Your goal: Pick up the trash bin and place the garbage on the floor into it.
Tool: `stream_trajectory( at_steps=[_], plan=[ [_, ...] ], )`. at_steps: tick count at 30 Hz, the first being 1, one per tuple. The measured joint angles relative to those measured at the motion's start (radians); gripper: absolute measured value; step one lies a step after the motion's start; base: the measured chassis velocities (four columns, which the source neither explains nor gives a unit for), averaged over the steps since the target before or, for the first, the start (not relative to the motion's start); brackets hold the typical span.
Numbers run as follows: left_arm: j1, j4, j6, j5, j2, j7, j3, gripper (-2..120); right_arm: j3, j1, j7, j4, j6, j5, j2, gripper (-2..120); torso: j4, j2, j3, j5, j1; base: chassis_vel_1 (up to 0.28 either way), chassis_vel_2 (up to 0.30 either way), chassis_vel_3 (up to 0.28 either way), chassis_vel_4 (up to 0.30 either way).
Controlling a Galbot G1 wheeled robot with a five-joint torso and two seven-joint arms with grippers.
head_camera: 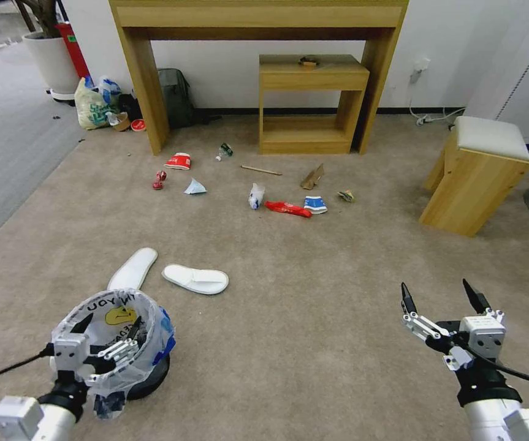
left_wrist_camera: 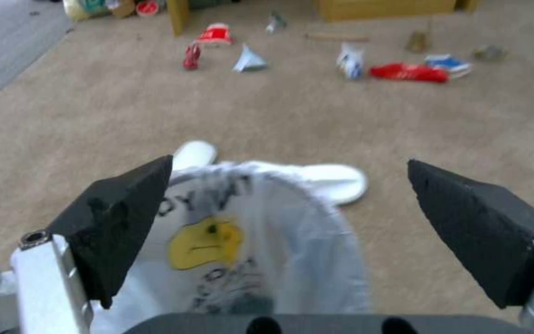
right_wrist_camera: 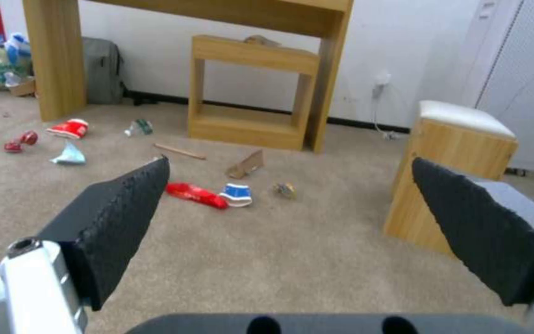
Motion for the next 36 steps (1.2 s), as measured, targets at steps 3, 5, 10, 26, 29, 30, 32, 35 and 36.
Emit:
stream_trajectory(
  at_steps=[3,5,10,26,29,30,32,35,36],
  plan=[
    [-0.014,0.024,0.049,-0.043,0.053,0.000,-0.040,100,0.000,0.002,0.000,-0.012,-0.001,0.012,-0.009,100,0.0000,0.000,0.000,0.0002,0.000,0.000,0.000,0.000,0.000],
    [-0.022,0.044,0.093,-0.064,0.087,0.000,-0.069,100,-0.001,0.008,0.001,-0.023,-0.005,0.020,-0.017,100,0.0002,0.000,0.000,0.0002,0.000,0.000,0.000,0.000,0.000],
    [-0.054,0.109,0.191,-0.093,0.157,-0.011,-0.098,100,-0.009,0.020,0.000,-0.044,-0.018,0.030,-0.029,100,0.0001,0.000,0.000,0.0001,0.000,0.000,0.000,0.000,0.000],
    [-0.173,0.240,0.454,-0.254,0.310,-0.064,-0.076,100,-0.018,0.038,-0.002,-0.083,-0.044,0.044,-0.048,100,0.0001,0.000,0.000,0.0002,0.000,0.000,0.000,0.000,0.000],
    [-0.198,0.276,0.467,-0.283,0.354,-0.061,-0.076,100,-0.022,0.035,-0.002,-0.094,-0.042,0.043,-0.045,100,0.0001,0.000,0.000,0.0002,0.000,0.000,0.000,0.000,0.000],
    [-0.205,0.294,0.467,-0.284,0.376,-0.052,-0.076,100,-0.024,0.034,-0.002,-0.097,-0.042,0.043,-0.044,100,0.0001,0.000,0.000,0.0003,0.000,0.000,0.000,0.000,0.000],
    [-0.216,0.344,0.467,-0.263,0.417,0.014,-0.066,100,-0.026,0.033,-0.002,-0.102,-0.041,0.044,-0.044,100,0.0002,0.000,0.000,0.0002,0.000,0.000,0.000,0.000,0.000],
    [-0.230,0.382,0.466,-0.242,0.429,0.067,-0.052,100,-0.025,0.032,-0.002,-0.102,-0.042,0.050,-0.045,100,0.0002,0.000,0.000,0.0002,0.000,0.000,0.000,0.000,0.000],
    [-0.230,0.382,0.466,-0.242,0.429,0.067,-0.052,100,-0.025,0.032,-0.002,-0.102,-0.042,0.050,-0.045,100,0.0002,0.000,0.000,0.0002,0.000,0.000,0.000,0.000,0.000]
  ],
)
